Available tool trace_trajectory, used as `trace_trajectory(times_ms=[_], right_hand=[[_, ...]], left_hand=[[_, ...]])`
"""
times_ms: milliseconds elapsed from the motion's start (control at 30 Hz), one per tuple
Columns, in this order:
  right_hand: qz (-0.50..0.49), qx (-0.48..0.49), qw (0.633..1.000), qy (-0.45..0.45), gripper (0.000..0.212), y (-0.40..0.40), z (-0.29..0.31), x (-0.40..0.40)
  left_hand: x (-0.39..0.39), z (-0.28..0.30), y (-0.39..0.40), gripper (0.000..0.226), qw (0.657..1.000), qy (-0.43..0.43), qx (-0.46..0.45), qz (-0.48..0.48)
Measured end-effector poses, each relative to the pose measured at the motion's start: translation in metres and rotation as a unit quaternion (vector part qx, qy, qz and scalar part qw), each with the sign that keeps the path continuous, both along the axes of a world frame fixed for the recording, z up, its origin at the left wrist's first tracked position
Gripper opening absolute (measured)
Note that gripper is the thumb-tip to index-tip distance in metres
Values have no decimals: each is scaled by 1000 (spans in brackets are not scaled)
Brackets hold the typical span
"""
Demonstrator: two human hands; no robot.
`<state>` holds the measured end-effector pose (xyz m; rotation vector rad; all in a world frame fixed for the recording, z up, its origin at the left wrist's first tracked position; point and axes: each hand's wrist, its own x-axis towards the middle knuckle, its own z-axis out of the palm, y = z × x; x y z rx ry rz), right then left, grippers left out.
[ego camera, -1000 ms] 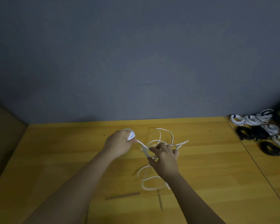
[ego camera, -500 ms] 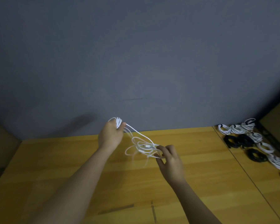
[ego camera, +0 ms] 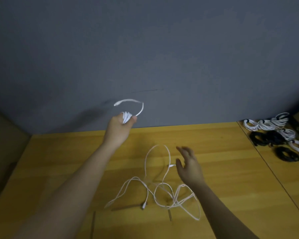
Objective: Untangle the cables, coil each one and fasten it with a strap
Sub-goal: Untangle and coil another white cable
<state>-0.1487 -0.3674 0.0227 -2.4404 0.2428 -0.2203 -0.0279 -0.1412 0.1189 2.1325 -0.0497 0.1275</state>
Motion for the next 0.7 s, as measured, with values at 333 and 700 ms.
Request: trace_trajectory(times_ms=[333, 700], right_hand=[[162, 153, 965, -138, 18, 74, 70, 76], [233, 127, 963, 47, 32, 120, 10, 49]], left_hand=[[-34, 38, -2, 35, 959, 137, -141, -205], [-60, -1, 26, 13, 831, 246, -454, -208]])
